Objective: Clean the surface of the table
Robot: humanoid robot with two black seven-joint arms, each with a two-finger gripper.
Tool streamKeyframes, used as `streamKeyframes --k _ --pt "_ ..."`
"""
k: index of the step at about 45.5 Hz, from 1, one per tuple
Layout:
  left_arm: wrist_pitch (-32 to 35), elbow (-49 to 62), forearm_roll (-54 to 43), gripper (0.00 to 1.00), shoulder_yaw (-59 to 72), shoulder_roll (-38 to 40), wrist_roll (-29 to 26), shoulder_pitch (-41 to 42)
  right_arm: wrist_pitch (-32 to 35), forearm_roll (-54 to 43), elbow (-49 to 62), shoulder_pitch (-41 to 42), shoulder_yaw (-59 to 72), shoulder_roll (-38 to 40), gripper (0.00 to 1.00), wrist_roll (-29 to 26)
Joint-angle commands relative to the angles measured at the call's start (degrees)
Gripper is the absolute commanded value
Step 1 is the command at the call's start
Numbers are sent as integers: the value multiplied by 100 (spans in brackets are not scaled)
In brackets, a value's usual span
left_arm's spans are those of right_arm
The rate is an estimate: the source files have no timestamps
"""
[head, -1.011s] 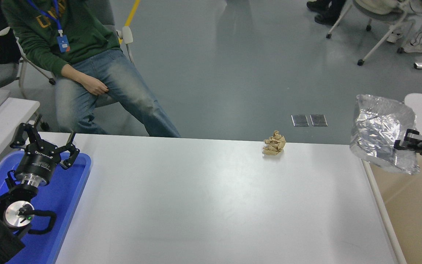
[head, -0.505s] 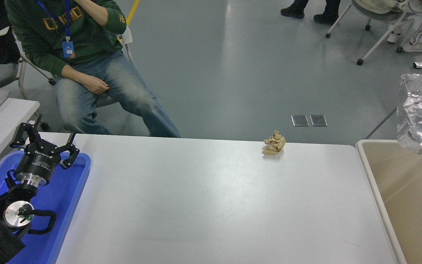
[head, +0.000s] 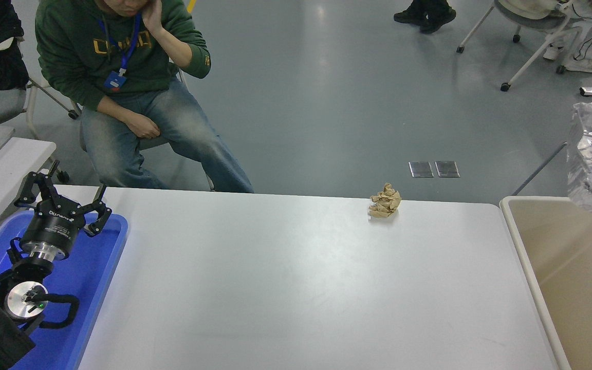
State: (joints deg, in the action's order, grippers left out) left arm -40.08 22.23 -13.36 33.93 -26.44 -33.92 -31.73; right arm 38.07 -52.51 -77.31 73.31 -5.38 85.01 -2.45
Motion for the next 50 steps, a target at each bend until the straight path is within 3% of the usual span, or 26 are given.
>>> streamKeyframes --k 1,15,21,38,50 --pt "0 0 0 100 0 -2 0 0 -528 -5 1040 -246 362 -687 0 -1" --pt "0 0 0 100 0 7 0 0 -1951 118 3493 -1529 503 -2682 0 -1" --pt "0 0 0 100 0 -2 0 0 -2453 618 4188 -2205 538 -3253 0 -10" --pt "0 0 0 100 0 -2 0 0 -3235 1401 6183 -3340 538 -4915 0 -10" --pt "0 0 0 100 0 -2 0 0 -3552 1928 6799 -3639 538 -5566 0 -53"
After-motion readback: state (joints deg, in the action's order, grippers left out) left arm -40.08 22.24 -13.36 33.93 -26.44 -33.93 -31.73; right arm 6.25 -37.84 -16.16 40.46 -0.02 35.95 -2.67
